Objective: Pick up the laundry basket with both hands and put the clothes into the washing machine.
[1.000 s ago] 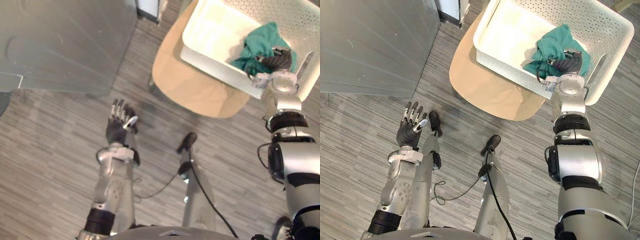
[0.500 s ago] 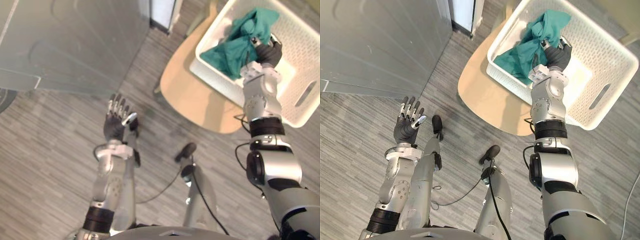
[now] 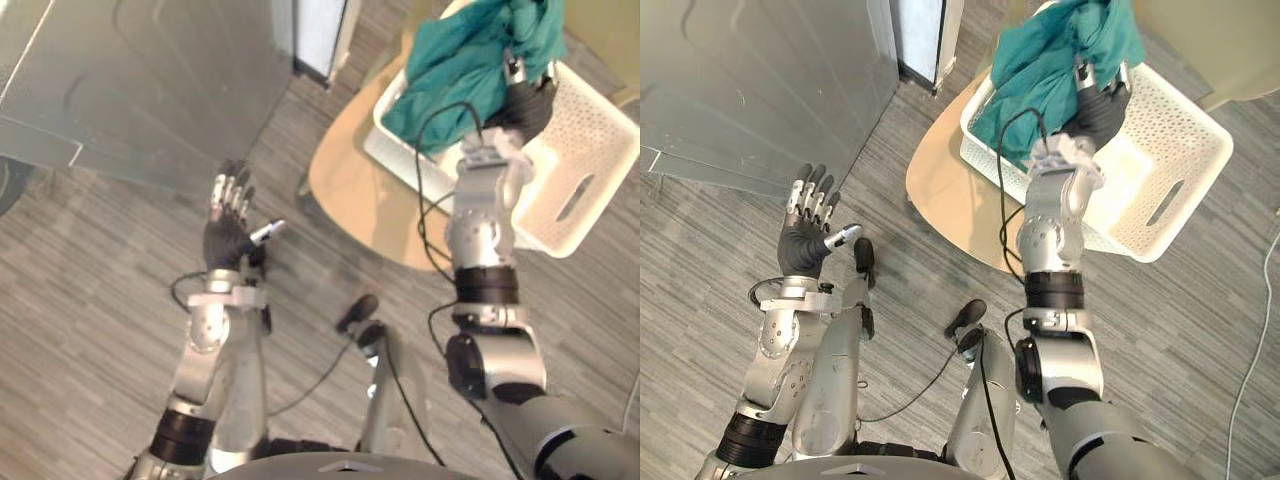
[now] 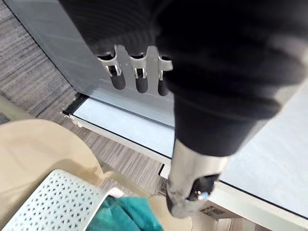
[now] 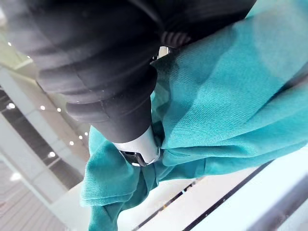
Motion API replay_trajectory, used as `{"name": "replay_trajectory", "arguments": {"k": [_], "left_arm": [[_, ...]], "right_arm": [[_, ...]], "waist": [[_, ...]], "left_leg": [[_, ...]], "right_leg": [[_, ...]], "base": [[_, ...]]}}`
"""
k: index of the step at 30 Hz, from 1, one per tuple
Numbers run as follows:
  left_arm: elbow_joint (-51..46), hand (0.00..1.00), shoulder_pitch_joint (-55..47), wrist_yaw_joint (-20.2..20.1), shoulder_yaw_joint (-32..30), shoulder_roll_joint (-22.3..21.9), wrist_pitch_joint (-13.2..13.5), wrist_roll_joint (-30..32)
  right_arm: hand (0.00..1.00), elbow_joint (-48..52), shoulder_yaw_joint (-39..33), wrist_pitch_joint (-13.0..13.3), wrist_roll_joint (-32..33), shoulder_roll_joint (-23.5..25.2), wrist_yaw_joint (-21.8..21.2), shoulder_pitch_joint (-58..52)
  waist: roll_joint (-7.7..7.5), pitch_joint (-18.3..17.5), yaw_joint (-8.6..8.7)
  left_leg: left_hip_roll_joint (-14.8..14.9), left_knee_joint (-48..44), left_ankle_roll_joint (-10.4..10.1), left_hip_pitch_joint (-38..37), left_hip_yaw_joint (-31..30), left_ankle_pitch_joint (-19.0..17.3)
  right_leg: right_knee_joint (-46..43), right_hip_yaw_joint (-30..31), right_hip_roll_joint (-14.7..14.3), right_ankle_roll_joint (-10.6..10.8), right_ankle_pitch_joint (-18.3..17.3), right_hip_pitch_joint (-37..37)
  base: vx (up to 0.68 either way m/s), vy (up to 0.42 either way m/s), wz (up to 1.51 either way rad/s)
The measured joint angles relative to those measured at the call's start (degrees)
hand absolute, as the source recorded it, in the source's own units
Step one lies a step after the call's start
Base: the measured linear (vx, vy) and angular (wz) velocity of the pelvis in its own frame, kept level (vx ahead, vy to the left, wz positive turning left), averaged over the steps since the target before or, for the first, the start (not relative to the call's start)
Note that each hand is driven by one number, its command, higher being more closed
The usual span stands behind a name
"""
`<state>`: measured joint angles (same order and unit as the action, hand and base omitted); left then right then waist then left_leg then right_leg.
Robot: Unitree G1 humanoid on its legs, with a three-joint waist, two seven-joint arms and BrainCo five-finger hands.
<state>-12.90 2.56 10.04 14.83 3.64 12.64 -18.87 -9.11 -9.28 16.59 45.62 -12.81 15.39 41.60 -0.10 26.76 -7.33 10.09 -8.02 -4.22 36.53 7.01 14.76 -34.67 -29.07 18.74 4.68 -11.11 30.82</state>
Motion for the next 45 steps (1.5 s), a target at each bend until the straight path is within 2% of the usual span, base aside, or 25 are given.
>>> {"name": "replay_trajectory", "arguments": {"k": [5, 7, 12, 15, 19, 24, 25, 29, 32, 37, 41, 45], "left_arm": [[0.0, 0.0, 1.3, -0.3, 1.7, 0.0, -0.2, -0.3], [0.0, 0.0, 4.3, 0.2, 1.9, 0.0, -0.3, 0.6], [0.1, 0.0, 18.3, 2.3, 5.7, 0.1, -1.3, 8.0], [0.1, 0.0, 25.8, 3.1, 5.9, 0.0, -2.1, 12.4], [1.0, 0.0, 27.9, 3.8, 6.0, -0.2, -3.3, 13.5], [3.8, 0.0, 26.9, 2.3, 7.9, -0.3, -3.9, 8.0], [5.2, 0.0, 26.5, 1.6, 8.9, -0.3, -4.1, 5.5], [9.3, 0.0, 25.1, -0.4, 10.1, -0.3, -5.3, 3.8], [12.0, 0.0, 24.2, -0.8, 10.1, -0.3, -6.4, 2.0], [16.4, 0.0, 24.2, -1.0, 10.1, -0.2, -7.8, -1.4], [18.0, 0.0, 24.4, -2.1, 10.2, 0.2, -9.2, -3.5], [18.3, 0.0, 24.5, -3.4, 10.5, 2.5, -10.3, -7.1]], "right_arm": [[1.0, 2.0, 1.3, 0.6, 1.6, 2.5, -0.2, -1.3], [1.0, 5.8, 2.8, 0.7, 2.8, 3.3, -0.3, -1.5], [1.0, 18.1, 7.3, 1.5, 5.9, 3.3, -1.7, -0.6], [1.0, 24.1, 9.2, 2.1, 6.3, 3.3, -2.4, -0.6], [1.0, 27.9, 9.8, 2.5, 6.5, 3.0, -3.4, -2.1], [1.0, 31.6, 11.7, 1.8, 6.8, 1.0, -5.5, -7.8], [1.0, 31.7, 12.1, 1.4, 6.8, 0.6, -6.7, -8.9], [1.0, 31.8, 13.4, -0.7, 7.1, 0.5, -9.2, -11.5], [1.0, 31.7, 15.9, -2.1, 9.0, 0.0, -10.7, -13.1], [1.0, 30.0, 20.5, -5.3, 10.6, -1.3, -11.9, -13.3], [1.0, 28.0, 21.9, -6.8, 11.0, -1.3, -12.6, -13.4], [1.0, 27.0, 23.3, -8.3, 11.3, -1.2, -12.9, -13.5]], "waist": [[-0.18, 0.1, 0.98], [-0.27, 0.1, 0.92], [-0.68, 0.2, 1.64], [-1.19, 0.0, 3.14], [-1.72, -0.3, 4.29], [-2.8, -4.3, 4.79], [-3.63, -6.4, 4.99], [-4.74, -9.0, 5.14], [-4.88, -11.2, 5.37], [-5.0, -12.7, 5.71], [-5.05, -13.7, 5.92], [-4.97, -15.1, 6.14]], "left_leg": [[0.1, 0.0, -0.1, -0.5, -0.2, -0.4], [0.4, 0.0, -0.1, -0.3, 0.6, -0.4], [2.5, -2.9, 0.3, 2.4, 2.4, -0.7], [3.8, -4.2, 0.5, 2.3, 4.1, -1.4], [4.7, -5.0, 0.4, 0.8, 5.4, -2.1], [4.7, -4.7, -0.1, -1.5, 6.6, -3.8], [4.5, -4.7, -0.1, -1.7, 6.7, -4.0], [3.6, -3.9, 0.1, -4.7, 6.2, -3.8], [2.5, -2.0, 0.2, -6.7, 6.4, -3.6], [1.5, 0.6, 0.4, -9.8, 6.9, -2.9], [0.9, 1.4, 0.6, -10.8, 6.8, -2.7], [0.3, 3.5, 0.8, -12.7, 6.9, -2.1]], "right_leg": [[-1.1, 0.2, 0.1, -0.4, -0.8, 0.0], [-1.2, 1.1, -0.2, -0.5, -0.6, 1.1], [0.3, 3.2, -2.2, -0.9, 1.7, 3.9], [1.9, 4.8, -3.6, -1.0, 3.3, 4.2], [2.3, 5.7, -4.2, -1.0, 3.9, 3.1], [3.7, 6.2, -4.3, -0.1, 3.3, 1.1], [4.1, 6.3, -4.3, 0.0, 3.4, 0.8], [5.2, 6.1, -3.9, 0.1, 3.6, -2.5], [5.7, 5.8, -3.1, 0.6, 3.4, -3.9], [8.0, 5.7, -3.0, 1.3, 4.1, -6.7], [9.6, 5.3, -3.0, 1.7, 4.8, -8.3], [11.5, 4.9, -3.0, 2.1, 5.3, -10.1]], "base": [[-0.01, -0.066, 0.01], [0.01, -0.076, -0.19], [0.02, -0.067, -0.32], [0.02, -0.058, -0.35], [0.01, -0.033, -0.19], [0.03, -0.028, -0.06], [0.08, -0.02, 0.04], [0.1, -0.031, 0.09], [0.08, -0.029, 0.09], [0.07, -0.021, 0.03], [0.07, -0.003, 0.04], [0.06, -0.004, 0.03]]}}
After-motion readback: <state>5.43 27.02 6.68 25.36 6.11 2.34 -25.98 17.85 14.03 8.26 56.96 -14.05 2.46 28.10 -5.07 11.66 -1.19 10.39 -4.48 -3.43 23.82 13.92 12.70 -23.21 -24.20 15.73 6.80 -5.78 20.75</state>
